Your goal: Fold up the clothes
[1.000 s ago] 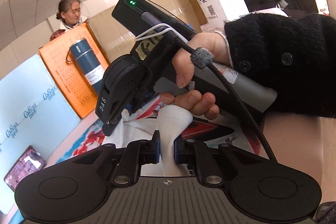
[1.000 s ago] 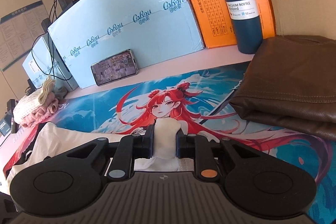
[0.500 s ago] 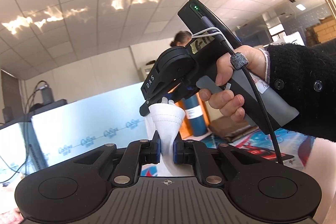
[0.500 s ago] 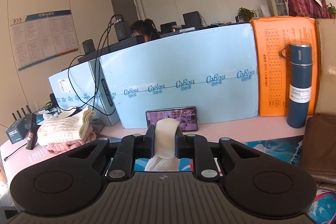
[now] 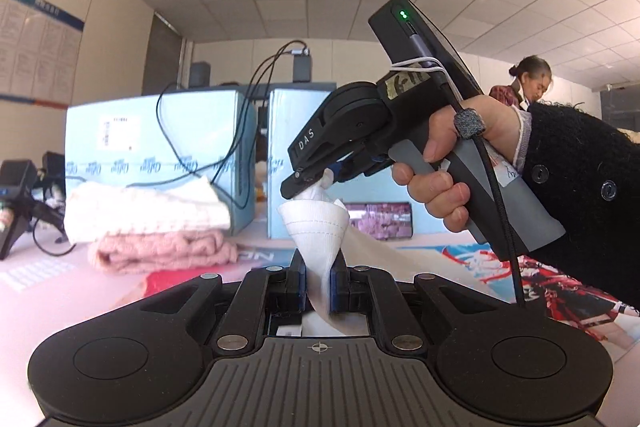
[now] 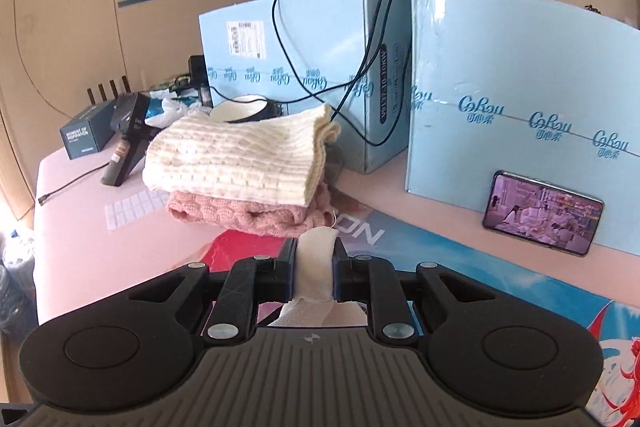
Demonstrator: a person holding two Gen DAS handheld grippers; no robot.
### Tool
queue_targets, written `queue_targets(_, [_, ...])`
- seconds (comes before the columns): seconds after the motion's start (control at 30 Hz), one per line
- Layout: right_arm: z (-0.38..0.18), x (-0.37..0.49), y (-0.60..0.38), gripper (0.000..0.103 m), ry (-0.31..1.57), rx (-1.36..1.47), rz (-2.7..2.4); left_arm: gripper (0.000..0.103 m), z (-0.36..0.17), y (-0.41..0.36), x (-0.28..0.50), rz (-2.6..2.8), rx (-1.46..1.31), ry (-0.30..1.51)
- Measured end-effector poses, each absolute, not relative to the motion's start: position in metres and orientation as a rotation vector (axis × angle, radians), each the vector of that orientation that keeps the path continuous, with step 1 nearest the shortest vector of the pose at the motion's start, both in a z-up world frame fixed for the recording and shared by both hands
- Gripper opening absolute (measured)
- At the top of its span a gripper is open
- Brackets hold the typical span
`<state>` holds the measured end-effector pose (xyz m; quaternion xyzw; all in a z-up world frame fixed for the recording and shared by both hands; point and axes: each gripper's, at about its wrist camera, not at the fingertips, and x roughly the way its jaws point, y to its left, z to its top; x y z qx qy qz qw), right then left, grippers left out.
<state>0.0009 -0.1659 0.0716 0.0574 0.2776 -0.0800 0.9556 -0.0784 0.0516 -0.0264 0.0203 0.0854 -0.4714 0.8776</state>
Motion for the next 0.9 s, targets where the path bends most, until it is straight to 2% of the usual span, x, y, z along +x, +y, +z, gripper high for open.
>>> queue_targets(0.23, [0.033,0.042,-0.149,0.018,0.669,0.104,-0.2,0.01,-0.053,0.066,-0.059,-1.004,-0.011,0.333])
queue_targets(0.3, [0.04,0.039,-0.151,0.041,0.625,0.138,-0.195,0.011,-0.056,0.071,-0.061,-1.011,-0.022,0.349])
queue_targets(0.33, [0.046,0.035,-0.151,0.057,0.592,0.147,-0.183,0.012,-0.057,0.071,-0.056,-1.012,-0.035,0.359])
queue_targets(0.53, [0.058,0.014,-0.159,0.064,0.548,0.182,-0.152,0.018,-0.061,0.079,-0.036,-1.051,-0.147,0.432])
queue_targets(0.57, [0.057,0.008,-0.163,0.065,0.552,0.201,-0.147,0.022,-0.061,0.082,-0.033,-1.061,-0.172,0.447])
queue_targets(0.63, [0.053,0.0,-0.173,0.066,0.575,0.261,-0.125,0.037,-0.062,0.086,-0.027,-1.067,-0.22,0.475])
queue_targets(0.67, [0.051,-0.004,-0.177,0.066,0.587,0.29,-0.112,0.049,-0.062,0.089,-0.024,-1.072,-0.254,0.487])
queue_targets(0.73, [0.046,-0.01,-0.181,0.067,0.601,0.332,-0.091,0.06,-0.06,0.09,-0.02,-1.097,-0.295,0.499])
queue_targets(0.77, [0.045,-0.014,-0.182,0.067,0.603,0.344,-0.083,0.068,-0.06,0.09,-0.019,-1.104,-0.308,0.505])
queue_targets(0.9, [0.039,-0.03,-0.18,0.068,0.607,0.378,-0.057,0.071,-0.058,0.09,-0.012,-1.094,-0.357,0.528])
